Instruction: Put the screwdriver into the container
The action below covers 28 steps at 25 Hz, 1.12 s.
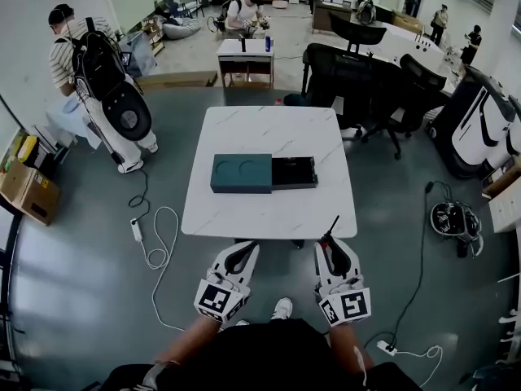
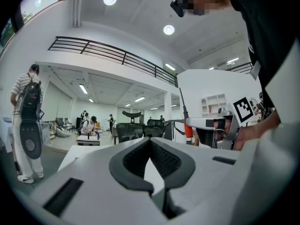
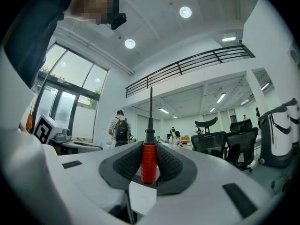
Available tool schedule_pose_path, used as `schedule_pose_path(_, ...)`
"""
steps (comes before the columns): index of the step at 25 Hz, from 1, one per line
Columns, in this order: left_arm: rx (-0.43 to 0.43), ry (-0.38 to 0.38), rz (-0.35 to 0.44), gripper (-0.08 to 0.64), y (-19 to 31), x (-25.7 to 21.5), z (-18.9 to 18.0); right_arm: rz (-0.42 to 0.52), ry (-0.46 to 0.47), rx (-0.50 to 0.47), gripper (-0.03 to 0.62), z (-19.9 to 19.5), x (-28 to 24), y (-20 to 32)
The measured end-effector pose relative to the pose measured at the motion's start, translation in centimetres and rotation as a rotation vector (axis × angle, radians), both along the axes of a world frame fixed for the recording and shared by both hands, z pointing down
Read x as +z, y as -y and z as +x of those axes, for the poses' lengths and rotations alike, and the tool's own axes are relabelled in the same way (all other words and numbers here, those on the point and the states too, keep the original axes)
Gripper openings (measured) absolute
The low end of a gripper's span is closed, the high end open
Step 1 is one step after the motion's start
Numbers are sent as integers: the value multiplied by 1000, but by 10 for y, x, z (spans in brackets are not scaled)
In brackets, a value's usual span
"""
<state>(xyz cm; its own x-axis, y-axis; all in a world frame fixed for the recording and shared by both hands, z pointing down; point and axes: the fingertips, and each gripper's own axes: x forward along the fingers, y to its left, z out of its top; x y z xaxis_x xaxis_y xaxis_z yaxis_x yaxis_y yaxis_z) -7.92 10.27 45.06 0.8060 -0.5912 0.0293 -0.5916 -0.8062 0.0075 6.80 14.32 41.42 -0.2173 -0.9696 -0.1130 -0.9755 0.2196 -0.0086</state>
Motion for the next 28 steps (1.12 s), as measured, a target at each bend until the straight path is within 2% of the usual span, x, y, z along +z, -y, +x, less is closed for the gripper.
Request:
schedule_pose_path(7, -47, 30, -17, 5, 18, 2, 31, -6, 8, -54, 106, 34, 2, 24)
schedule_pose_path(17, -94, 63, -37, 6, 27, 7, 53, -25, 25, -100, 106, 58, 15, 38)
schedule_pose_path(28, -90, 53, -43, 6, 77, 13, 74, -22, -4, -107, 106, 71, 14, 87)
